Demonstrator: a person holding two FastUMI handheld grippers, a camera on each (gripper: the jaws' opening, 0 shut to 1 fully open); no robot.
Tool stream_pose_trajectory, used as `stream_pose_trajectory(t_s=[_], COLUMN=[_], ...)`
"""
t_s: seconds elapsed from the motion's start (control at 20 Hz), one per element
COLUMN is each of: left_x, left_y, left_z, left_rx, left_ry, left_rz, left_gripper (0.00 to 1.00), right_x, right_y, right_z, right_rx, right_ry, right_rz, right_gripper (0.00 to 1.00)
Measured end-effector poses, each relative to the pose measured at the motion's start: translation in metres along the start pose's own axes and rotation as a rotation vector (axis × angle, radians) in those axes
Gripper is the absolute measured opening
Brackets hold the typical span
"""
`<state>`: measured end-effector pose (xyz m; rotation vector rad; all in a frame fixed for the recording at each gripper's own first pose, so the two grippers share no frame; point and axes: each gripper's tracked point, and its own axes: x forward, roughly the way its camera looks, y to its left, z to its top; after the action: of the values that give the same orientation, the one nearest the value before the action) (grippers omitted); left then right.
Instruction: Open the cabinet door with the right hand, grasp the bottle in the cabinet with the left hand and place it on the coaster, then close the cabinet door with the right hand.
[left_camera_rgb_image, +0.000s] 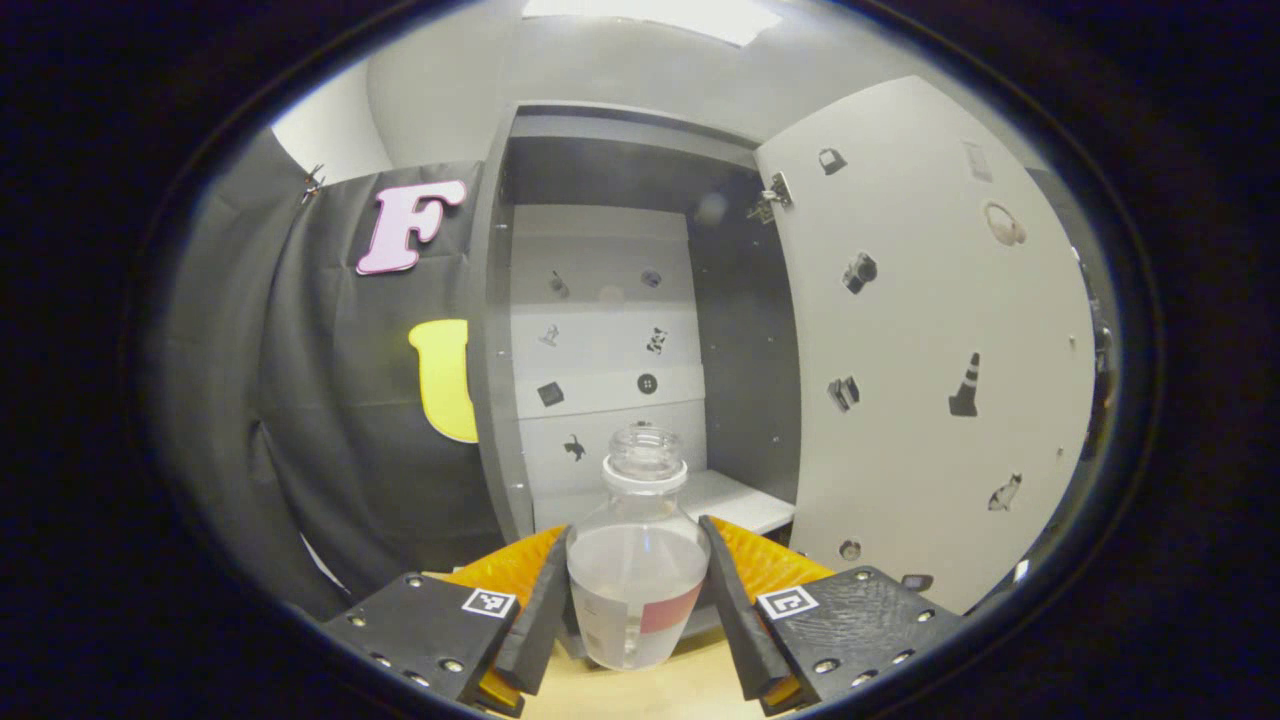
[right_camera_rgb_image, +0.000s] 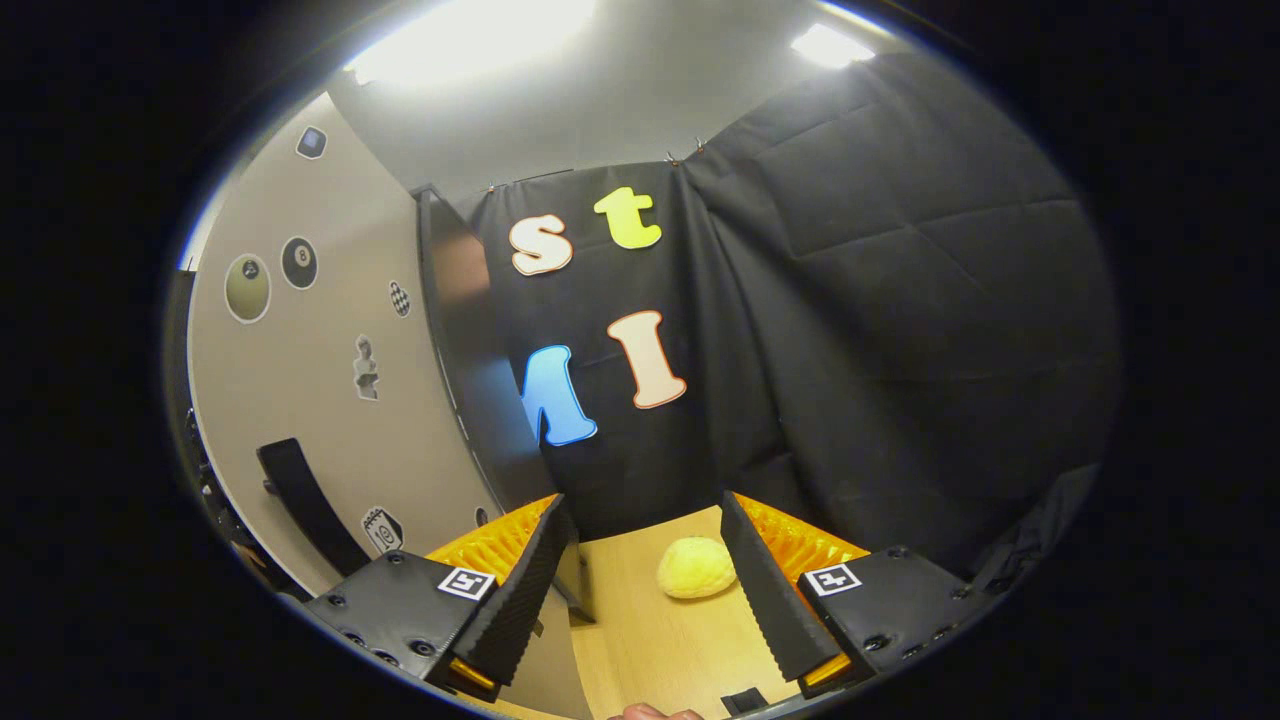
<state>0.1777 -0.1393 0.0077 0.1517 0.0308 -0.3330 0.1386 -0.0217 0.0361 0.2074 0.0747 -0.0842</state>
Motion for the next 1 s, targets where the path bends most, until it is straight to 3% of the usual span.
stream_pose_trajectory(t_s=[0.25,0.55,0.9,0.95,1.0], left_x=[-0.039,-0.072,-0.088,-0.090,-0.091], left_y=[0.001,0.020,0.015,0.011,0.007], left_z=[-0.062,-0.155,-0.253,-0.266,-0.278], left_rx=[-0.032,-0.072,-0.144,-0.156,-0.168], left_ry=[0.047,0.065,0.094,0.103,0.107], left_rz=[0.023,0.125,0.166,0.164,0.162], left_gripper=[0.71,0.68,0.69,0.69,0.71], right_x=[-0.012,-0.020,-0.035,-0.036,-0.037], right_y=[0.027,0.045,0.039,0.039,0.039], right_z=[-0.001,-0.007,-0.004,-0.005,-0.007], right_rx=[-0.053,-0.056,-0.068,-0.078,-0.088], right_ry=[0.007,0.046,0.023,0.025,0.028], right_rz=[0.037,0.079,0.048,0.040,0.034], right_gripper=[0.96,0.96,0.96,0.89,0.89])
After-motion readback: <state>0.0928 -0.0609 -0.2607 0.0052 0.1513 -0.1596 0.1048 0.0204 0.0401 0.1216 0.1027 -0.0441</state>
